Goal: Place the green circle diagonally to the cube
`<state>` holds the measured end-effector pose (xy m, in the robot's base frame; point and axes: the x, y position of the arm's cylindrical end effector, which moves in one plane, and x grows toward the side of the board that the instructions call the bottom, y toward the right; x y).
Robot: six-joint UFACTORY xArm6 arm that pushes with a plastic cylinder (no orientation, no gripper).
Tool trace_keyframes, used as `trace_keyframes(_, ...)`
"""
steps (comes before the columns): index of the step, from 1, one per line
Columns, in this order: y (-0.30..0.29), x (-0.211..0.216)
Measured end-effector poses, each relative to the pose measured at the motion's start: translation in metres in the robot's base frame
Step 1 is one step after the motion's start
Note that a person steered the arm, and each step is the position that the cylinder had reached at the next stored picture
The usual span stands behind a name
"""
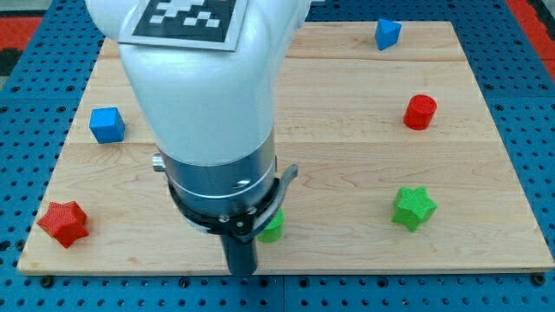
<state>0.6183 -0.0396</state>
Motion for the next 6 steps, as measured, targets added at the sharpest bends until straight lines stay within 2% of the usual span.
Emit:
trace_keyframes(1, 0.002, -0.027)
trace_keyframes(2, 0.048, -0.061)
trace_keyframes(3, 0.059, -0.072)
trace_keyframes(4, 0.080, -0.038)
trace_keyframes(5, 0.100, -0.084)
trace_keyframes(6, 0.088, -0.136)
